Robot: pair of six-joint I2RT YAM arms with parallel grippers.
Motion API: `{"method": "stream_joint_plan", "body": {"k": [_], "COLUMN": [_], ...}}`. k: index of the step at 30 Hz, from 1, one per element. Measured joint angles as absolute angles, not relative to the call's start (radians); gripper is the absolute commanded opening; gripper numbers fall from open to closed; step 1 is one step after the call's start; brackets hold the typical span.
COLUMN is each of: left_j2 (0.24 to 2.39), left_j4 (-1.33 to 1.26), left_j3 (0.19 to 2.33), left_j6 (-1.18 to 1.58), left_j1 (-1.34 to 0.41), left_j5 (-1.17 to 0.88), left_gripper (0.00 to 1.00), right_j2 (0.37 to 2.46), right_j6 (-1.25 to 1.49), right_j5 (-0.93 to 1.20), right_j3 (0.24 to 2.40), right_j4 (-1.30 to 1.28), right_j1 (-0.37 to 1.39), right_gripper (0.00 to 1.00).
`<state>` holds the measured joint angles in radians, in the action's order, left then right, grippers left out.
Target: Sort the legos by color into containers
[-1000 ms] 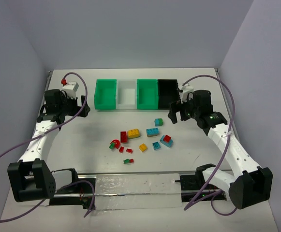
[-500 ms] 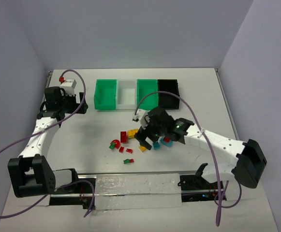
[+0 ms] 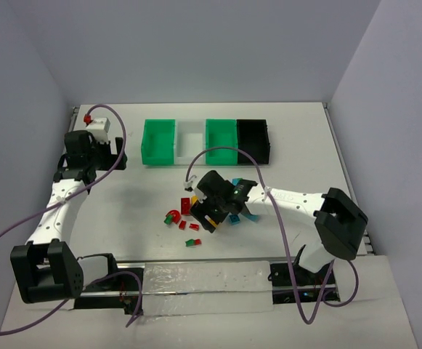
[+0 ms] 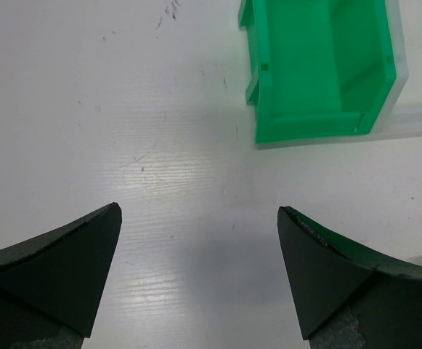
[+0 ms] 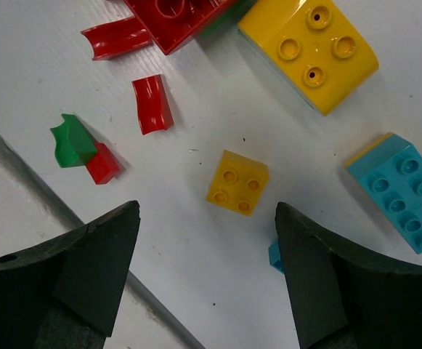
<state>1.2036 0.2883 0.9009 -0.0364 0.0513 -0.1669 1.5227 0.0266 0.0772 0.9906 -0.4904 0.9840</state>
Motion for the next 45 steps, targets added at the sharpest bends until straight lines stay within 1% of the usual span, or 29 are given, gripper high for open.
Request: {"method": "stream_joint_plan", "body": {"k": [7,10,15,25,29,30,33,35,36,37,40,45], "left_j2": [1.185,1.184,1.184,1.184,1.184,1.184,1.184,1.184,1.184,1.184,1.184,1.184], "left_j4": [0.289,0.29,0.29,0.289,0.289,0.289,0.289,0.289,0.289,0.289,0.289,0.29], "left_j3": [0.901,0.901,0.901,0.9,0.9,0.9,0.9,0.9,0.9,0.9,0.9,0.9], "left_j6": [-0.037,-0.037,-0.037,-0.038,-0.038,-0.038,-0.04,-0.042,-0.043,-0.045,-0.053,-0.068], "left_j1": [0.051,0.051,0.051,0.051,0.051,0.051,0.051,0.051,0.051,0.051,0.051,0.051], "left_j5": [-0.151,-0.141,-0.131,-0.107,-0.1,-0.099,-0.096,-0.096,-0.096,-0.097,-0.102,-0.128], "left_gripper": [0.99,0.99,0.99,0.99,0.99,0.99,0.99,0.99,0.99,0.99,0.99,0.99], "right_j2": [1.598,1.63,1.664,1.723,1.728,1.729,1.729,1.727,1.724,1.72,1.679,1.526], "right_j6": [0.095,0.115,0.139,0.161,0.168,0.168,0.166,0.165,0.163,0.16,0.145,0.104], "right_j5": [0.1,0.109,0.109,0.107,0.098,0.095,0.088,0.082,0.077,0.071,0.06,0.064], "right_j3": [1.019,1.031,1.035,1.053,1.053,1.053,1.053,1.053,1.053,1.053,1.053,1.074], "right_j4": [-0.506,-0.508,-0.513,-0.518,-0.518,-0.518,-0.518,-0.518,-0.518,-0.519,-0.525,-0.547], "right_j1": [0.965,0.947,0.938,0.938,0.938,0.938,0.938,0.938,0.938,0.938,0.935,0.895], "right_gripper": [0.74,0.7,0.67,0.58,0.48,0.47,0.36,0.26,0.17,0.12,0.03,0.02]}}
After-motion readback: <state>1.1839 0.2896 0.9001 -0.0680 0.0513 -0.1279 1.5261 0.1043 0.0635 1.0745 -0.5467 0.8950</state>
